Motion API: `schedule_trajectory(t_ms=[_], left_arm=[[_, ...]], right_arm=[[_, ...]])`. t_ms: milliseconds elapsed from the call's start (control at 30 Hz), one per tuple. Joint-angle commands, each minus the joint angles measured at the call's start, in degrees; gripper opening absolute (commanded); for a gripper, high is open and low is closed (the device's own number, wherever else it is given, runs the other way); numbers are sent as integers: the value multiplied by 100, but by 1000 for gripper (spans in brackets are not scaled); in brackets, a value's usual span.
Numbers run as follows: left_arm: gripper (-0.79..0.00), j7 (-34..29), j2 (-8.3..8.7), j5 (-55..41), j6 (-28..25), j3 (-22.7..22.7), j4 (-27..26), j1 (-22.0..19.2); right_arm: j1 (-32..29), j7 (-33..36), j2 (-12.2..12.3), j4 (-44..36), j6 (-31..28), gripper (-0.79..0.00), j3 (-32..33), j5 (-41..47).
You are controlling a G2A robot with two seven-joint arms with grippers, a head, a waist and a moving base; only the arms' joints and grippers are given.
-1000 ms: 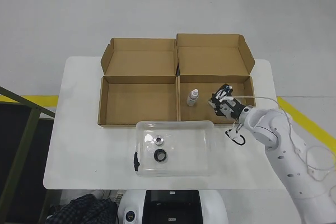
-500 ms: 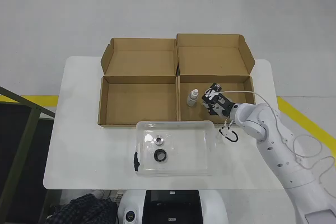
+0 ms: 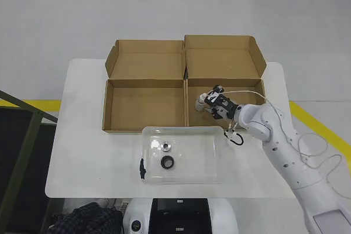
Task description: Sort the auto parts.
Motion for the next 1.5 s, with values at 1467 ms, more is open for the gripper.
schedule_trajectory(t_ms=[1467], left_arm=[[0, 0, 0, 0, 0, 0, 0, 0]], right_arm=[[-2686, -404, 483, -3816, -1639, -191, 678, -772]])
